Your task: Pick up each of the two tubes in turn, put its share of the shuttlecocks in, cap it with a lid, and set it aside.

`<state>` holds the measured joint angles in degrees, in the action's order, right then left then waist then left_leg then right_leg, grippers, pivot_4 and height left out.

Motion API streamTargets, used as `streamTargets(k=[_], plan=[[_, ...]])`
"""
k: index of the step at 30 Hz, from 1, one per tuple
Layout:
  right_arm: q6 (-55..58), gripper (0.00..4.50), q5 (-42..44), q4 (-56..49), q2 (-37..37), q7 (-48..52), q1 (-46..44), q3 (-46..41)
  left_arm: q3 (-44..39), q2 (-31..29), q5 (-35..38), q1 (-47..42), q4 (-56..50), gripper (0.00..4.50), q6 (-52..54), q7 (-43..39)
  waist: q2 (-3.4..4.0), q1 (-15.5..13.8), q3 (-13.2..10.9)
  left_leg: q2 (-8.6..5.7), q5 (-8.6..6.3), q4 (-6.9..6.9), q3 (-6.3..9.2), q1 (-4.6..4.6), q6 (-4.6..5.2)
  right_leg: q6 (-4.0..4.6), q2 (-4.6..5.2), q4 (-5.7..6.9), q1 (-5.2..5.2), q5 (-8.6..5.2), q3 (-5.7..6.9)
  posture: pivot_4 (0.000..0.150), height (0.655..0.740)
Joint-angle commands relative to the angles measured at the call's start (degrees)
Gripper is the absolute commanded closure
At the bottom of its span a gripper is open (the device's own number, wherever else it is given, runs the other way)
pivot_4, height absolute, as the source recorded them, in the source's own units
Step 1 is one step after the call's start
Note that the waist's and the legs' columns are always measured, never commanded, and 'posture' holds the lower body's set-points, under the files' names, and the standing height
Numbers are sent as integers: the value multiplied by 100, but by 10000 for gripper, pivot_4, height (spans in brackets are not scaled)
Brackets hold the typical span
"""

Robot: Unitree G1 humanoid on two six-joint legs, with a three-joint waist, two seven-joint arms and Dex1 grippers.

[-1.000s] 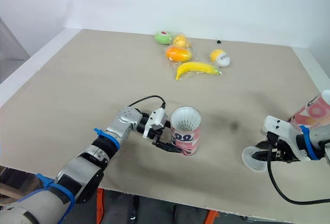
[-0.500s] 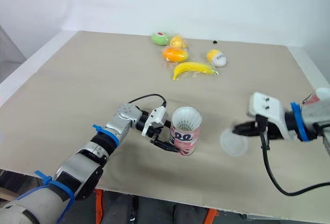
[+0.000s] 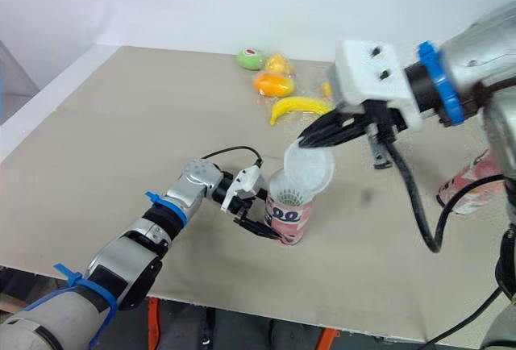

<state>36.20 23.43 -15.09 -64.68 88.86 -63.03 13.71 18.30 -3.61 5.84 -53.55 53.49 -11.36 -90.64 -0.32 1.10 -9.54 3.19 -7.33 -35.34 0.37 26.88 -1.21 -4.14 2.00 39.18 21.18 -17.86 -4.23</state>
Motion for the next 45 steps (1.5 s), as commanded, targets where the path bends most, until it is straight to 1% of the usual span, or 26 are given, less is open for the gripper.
streamTargets(k=[1, 6, 11, 14, 18, 22, 27, 31, 33, 37, 45], plan=[[-220, 44450, -398, 95, 174, 191, -116, 339, 221, -62, -354, 104, 249, 13611, 131, -50, 1, 3, 0, 1, 0, -1, 0, 0, 0, 0, -1, 3, 1, 0, 0, 1500, 7179], [-436, 44450, -721, 314, 370, 234, -151, 559, 193, -68, -348, 106, 236, 13611, 158, -37, 1, 2, 0, 1, 0, -3, 0, 0, 0, 1, -2, 5, 0, 1, 0, 1500, 7179], [-447, 44450, -757, 234, 417, 339, -104, 566, 174, -79, -349, 99, 246, 13611, 164, -16, 1, 3, 0, 2, 0, -2, 0, 0, 0, 1, -2, 5, -3, 1, 0, 1500, 7179], [-372, 44450, -599, 45, 370, 363, -64, 537, 163, -82, -350, 87, 261, 13611, 160, 6, 1, 3, 0, 2, 0, -3, 0, 0, 0, 1, -2, 5, -6, 2, 0, 1500, 7179], [-38, 44450, -201, -279, 510, 363, -132, 391, 147, -88, -346, 85, 273, 13611, 162, 24, 1, 4, 0, 3, 0, -2, 0, 0, 0, 1, -3, 5, -8, 2, 0, 1500, 7179], [72, 44450, -94, -416, 497, 363, -70, 377, 133, -89, -346, 83, 276, 13611, 170, 38, 1, 3, 0, 4, 0, 2, 0, 0, 0, 2, -4, 5, -7, 1, 0, 1500, 7179], [-25, 44450, -249, -466, 412, 363, 76, 522, 121, -123, -336, 107, 236, 13611, 189, 32, 1, 4, 0, 5, 0, 2, 0, 0, 0, 3, -4, 5, -7, 0, 0, 1500, 7179], [-487, 44450, -896, -354, 297, 327, 191, 827, 121, -139, -330, 111, 200, 13611, 222, 23, 2, 7, 1, 6, 0, 1, 0, 0, 0, 3, -5, 5, -6, 0, 0, 1500, 7179], [-441, 44450, -866, -323, 376, 339, 69, 770, 122, -146, -331, 117, 188, 13611, 234, 21, 2, 9, 2, 6, 0, 1, 0, -1, 0, 3, -6, 6, -8, 0, -1, 1500, 7179], [-315, 44450, -502, -313, 388, 364, -280, 710, 121, -150, -340, 120, 192, 13611, 249, 20, 2, 11, 2, 12, 1, -2, -1, -2, -2, 7, -10, 6, -7, 6, 0, 1500, 7179], [-563, 44450, -396, 80, 317, 364, -971, 974, 121, -84, -343, 97, 229, 13611, 247, 42, 2, 11, 2, 14, 1, 0, -1, -2, -2, 8, -11, 6, 5, 6, -1, 1500, 7179]])
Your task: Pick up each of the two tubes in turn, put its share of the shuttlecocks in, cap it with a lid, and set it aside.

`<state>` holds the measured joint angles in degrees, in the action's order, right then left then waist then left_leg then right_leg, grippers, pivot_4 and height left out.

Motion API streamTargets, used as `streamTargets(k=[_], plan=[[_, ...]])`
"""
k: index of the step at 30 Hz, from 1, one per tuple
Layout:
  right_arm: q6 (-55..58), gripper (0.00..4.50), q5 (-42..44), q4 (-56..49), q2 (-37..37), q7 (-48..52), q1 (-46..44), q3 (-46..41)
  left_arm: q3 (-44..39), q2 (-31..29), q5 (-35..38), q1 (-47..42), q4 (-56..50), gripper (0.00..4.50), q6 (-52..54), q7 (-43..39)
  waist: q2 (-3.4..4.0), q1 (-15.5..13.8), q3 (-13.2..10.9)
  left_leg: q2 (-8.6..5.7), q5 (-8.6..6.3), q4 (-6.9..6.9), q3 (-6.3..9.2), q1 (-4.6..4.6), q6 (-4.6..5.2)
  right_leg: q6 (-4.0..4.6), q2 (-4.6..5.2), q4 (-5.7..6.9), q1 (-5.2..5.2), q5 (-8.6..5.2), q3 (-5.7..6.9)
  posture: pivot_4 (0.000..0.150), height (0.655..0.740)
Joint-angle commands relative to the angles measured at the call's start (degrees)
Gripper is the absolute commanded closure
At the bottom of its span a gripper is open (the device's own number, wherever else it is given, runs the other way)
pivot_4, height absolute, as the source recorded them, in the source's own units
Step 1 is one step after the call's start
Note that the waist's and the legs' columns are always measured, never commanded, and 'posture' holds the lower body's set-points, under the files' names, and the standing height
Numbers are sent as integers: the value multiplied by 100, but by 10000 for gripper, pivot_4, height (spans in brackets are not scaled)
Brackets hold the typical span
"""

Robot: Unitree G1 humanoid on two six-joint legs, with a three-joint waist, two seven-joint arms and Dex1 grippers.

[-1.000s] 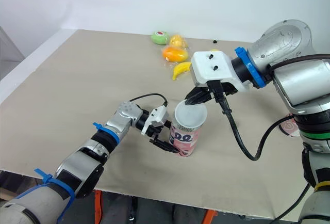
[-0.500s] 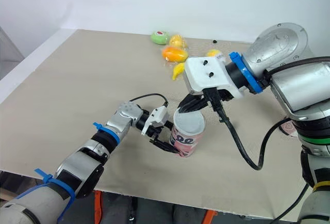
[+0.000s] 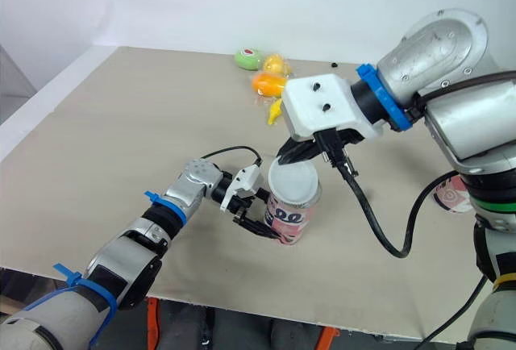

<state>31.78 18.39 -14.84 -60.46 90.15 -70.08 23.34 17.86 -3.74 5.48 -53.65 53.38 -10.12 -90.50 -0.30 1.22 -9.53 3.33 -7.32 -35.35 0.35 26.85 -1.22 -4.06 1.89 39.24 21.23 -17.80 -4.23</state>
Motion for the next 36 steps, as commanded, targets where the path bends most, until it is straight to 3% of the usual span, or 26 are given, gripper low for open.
streamTargets(k=[1, 8, 24, 36], plan=[[-137, 44450, 137, 66, -117, 235, -315, 33, 165, -64, -306, 110, 238, 13611, 125, 30, 0, 0, 0, 0, 0, 0, 0, 0, 0, 0, 0, 0, 1, 0, 0, 1500, 7179], [-221, 44450, 274, -116, -366, 235, -186, 252, 157, -74, -304, 133, 240, 13611, 135, 28, 0, 0, 0, 0, 0, 0, 0, 0, 0, 0, 0, 0, 0, 0, 0, 1500, 7179], [-626, 44450, -354, 76, -258, 235, -44, 413, 154, -107, -304, 151, 198, 13611, 179, 21, 0, 0, 0, 0, 0, -1, 0, 0, 0, 1, 0, 0, 5, 0, 0, 1500, 7179], [-463, 44450, 170, -199, -462, 235, -72, 476, 157, -96, -307, 149, 212, 13611, 176, 34, 0, 0, 0, 0, 0, 0, 0, 0, 0, 1, 0, 0, 2, 0, 0, 1500, 7179]])
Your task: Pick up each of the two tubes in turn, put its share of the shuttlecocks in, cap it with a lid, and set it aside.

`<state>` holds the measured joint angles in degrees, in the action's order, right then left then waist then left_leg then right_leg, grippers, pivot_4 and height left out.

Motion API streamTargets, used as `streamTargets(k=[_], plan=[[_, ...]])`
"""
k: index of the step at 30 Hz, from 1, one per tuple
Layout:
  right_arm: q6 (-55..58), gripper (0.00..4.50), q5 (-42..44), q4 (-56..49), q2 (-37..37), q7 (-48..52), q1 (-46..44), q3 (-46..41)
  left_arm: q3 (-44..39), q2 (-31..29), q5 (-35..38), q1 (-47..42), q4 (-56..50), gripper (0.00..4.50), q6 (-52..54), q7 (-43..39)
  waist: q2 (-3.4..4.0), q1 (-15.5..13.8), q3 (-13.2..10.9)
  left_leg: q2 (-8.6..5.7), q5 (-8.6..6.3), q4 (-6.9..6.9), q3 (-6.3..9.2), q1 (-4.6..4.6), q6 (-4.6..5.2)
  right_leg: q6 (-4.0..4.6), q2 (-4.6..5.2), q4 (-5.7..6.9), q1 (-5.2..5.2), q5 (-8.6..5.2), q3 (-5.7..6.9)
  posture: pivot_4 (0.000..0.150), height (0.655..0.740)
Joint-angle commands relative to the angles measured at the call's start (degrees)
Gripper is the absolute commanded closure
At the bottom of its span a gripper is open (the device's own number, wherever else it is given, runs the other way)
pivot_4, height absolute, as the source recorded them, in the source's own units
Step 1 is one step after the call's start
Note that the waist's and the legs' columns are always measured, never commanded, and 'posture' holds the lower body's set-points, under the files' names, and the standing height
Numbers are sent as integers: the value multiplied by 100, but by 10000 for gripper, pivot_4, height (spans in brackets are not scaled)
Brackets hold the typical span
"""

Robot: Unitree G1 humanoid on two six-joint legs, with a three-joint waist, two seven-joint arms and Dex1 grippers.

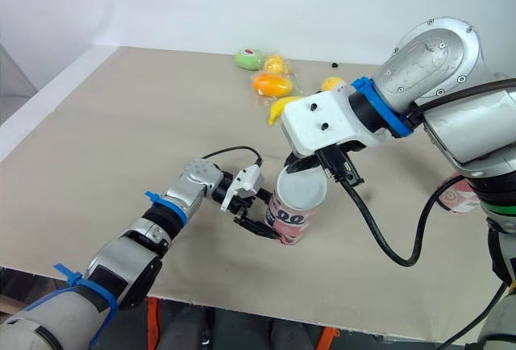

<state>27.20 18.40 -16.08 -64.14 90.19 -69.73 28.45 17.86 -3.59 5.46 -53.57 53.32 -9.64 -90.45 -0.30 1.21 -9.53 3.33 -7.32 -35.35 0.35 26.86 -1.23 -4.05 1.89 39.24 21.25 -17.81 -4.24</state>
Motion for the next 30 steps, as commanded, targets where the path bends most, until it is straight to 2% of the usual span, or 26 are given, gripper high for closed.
streamTargets(k=[1, 7, 13, 18, 30], plan=[[-15, 44450, 168, -65, -98, 231, -105, -14, 155, -109, -304, 137, 227, 13611, 126, 34, 0, 0, 0, 0, 0, 0, 0, 0, 0, 0, 0, 0, 0, 0, 0, 1500, 7179], [-56, 44450, 136, 12, -50, 231, -76, 108, 151, -106, -306, 130, 244, 13611, 121, 55, 0, 0, 0, 0, 0, 2, 0, 0, 0, 1, 0, 0, -1, -1, 0, 1500, 7179], [50, 44450, 408, 554, 194, 231, -590, 2, 144, -125, -308, 150, 223, 13611, 133, 62, 1, 1, -1, 0, 0, 0, 0, 0, 0, 2, 0, 0, 0, 1, 0, 1500, 7179], [15, 44450, 610, 525, 106, 231, -811, 49, 137, -129, -307, 165, 219, 13611, 141, 65, -2, 1, -2, 1, 0, 1, -1, 0, 0, 3, 0, 0, 4, 0, 0, 1500, 7179], [27, 44450, 476, 141, -66, 231, -284, 63, 130, -124, -297, 157, 212, 13611, 164, 46, -2, 0, -2, 2, 0, -1, -1, 0, 0, 3, -1, 0, 4, 2, 0, 1500, 7179]])
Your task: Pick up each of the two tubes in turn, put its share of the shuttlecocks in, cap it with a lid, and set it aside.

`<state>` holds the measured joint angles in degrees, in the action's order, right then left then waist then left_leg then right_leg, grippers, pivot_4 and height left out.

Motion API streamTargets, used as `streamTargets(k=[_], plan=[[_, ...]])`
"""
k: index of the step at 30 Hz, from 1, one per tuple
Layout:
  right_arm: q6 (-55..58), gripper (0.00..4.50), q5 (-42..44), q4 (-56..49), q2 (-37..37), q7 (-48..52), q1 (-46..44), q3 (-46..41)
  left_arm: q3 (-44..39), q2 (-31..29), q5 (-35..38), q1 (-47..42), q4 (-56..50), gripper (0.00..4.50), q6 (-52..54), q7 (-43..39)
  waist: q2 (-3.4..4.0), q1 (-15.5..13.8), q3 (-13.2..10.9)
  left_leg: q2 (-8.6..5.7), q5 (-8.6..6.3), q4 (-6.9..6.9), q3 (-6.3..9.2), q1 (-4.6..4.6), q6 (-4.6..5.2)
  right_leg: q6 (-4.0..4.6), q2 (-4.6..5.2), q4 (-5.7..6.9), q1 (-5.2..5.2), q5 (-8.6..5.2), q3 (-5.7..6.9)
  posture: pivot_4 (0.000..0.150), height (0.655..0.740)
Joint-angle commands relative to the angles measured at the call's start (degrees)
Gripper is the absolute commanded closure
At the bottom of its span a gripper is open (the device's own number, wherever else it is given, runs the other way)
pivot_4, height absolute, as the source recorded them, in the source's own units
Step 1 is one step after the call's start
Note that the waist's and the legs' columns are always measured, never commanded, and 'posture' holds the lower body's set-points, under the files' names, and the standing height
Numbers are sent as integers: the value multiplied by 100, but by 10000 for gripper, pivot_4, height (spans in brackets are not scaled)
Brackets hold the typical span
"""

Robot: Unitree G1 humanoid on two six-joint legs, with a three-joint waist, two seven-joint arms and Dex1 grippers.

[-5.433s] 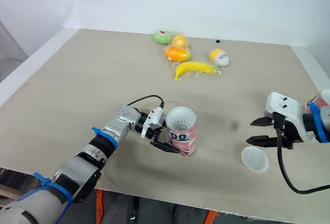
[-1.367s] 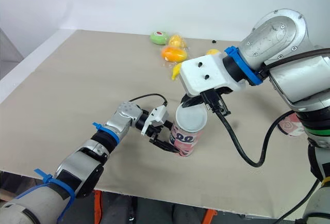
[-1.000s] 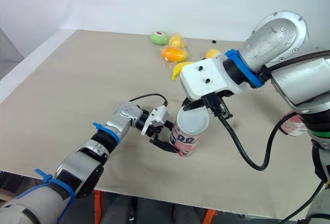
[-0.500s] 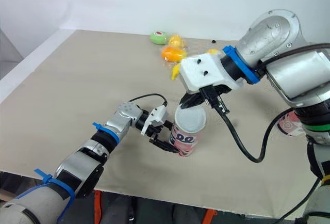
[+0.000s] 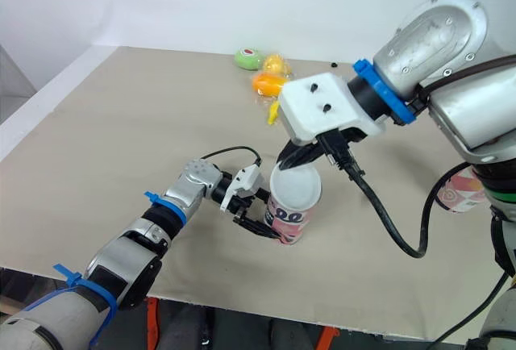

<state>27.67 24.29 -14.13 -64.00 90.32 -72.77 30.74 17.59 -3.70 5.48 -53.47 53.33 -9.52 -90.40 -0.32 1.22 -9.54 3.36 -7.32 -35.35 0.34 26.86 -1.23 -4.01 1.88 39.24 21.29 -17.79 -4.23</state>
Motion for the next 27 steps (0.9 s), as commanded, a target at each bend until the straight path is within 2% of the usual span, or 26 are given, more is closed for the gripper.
streamTargets(k=[1, 13, 27], plan=[[-40, 44450, -167, -39, -68, 218, 61, -173, 157, -111, -299, 148, 209, 13611, 154, 41, 0, 0, 0, 0, 0, 0, 0, 0, 0, 0, 0, 0, -1, 0, 0, 1500, 7179], [-291, 44450, -503, 314, 3, 218, -109, -151, 158, -145, -303, 173, 176, 13611, 176, 40, 0, 0, 0, 0, 0, 0, 0, 0, 0, 0, 0, 0, 1, 0, 0, 1500, 7179], [-105, 44450, -129, -83, -159, 218, 86, -181, 159, -136, -291, 187, 121, 13611, 237, 41, 0, 0, 0, 0, 0, 1, 0, 0, 0, 0, 0, 0, -2, 0, 0, 1500, 7179]])
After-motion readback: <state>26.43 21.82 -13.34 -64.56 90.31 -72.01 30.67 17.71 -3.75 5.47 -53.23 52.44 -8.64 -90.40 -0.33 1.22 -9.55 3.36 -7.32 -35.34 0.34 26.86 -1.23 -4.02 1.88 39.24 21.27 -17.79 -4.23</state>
